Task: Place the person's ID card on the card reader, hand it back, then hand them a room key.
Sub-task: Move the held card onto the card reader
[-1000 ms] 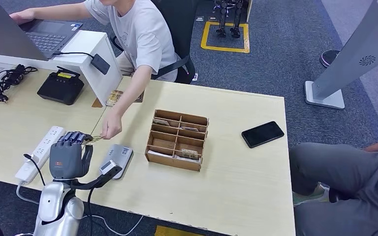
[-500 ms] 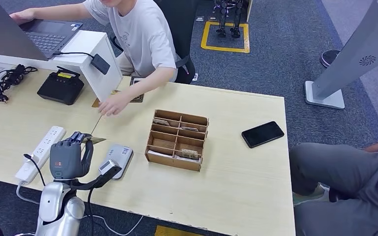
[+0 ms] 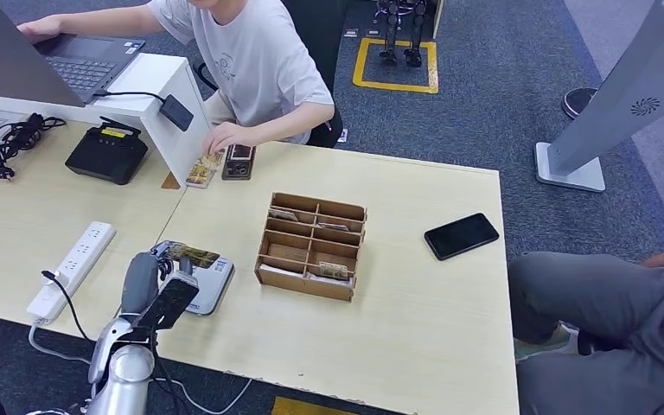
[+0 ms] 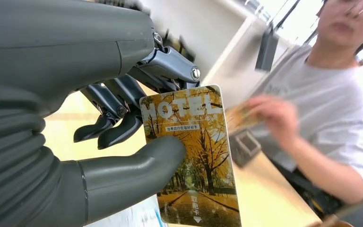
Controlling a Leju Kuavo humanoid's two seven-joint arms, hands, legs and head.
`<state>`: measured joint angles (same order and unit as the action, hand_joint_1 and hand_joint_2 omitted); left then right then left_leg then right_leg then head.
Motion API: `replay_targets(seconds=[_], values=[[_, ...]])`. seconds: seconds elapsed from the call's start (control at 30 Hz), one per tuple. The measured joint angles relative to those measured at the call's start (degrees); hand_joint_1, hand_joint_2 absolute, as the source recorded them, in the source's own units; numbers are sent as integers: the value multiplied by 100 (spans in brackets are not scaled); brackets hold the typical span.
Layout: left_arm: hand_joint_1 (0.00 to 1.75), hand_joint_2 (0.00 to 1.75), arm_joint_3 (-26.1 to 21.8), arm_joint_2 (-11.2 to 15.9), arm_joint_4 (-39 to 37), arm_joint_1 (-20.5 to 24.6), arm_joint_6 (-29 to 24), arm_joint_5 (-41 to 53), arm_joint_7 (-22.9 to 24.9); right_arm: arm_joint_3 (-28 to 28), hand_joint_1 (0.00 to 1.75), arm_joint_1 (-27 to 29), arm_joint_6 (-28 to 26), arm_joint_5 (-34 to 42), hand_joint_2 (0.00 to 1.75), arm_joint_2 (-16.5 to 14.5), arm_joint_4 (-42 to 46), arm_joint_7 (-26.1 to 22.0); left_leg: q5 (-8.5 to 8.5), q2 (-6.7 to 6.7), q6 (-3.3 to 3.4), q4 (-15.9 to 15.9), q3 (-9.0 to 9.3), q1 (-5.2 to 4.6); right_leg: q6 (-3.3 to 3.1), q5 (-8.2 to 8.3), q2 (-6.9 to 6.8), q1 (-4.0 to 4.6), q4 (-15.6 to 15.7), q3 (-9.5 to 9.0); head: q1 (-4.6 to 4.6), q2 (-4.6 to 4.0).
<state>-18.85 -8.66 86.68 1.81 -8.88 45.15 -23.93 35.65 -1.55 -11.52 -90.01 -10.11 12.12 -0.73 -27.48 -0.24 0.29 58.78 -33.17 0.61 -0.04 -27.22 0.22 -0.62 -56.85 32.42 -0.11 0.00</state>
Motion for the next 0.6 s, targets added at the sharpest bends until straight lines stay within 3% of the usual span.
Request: replay_targets(seconds=[0.17, 0.6], values=[[175, 175, -143, -220, -24, 12, 538, -516, 215, 26, 0, -1, 3, 0, 175, 30, 11, -9, 0, 0, 0, 0, 0, 0, 0, 0, 0, 0, 0, 1, -1, 0], [175, 175, -946, -382, -799, 384, 82, -313, 356, -53, 0, -7, 79, 0, 175, 34, 11, 18, 2, 0, -2, 0, 1, 1, -1, 0, 0, 2, -2, 0, 0, 0]])
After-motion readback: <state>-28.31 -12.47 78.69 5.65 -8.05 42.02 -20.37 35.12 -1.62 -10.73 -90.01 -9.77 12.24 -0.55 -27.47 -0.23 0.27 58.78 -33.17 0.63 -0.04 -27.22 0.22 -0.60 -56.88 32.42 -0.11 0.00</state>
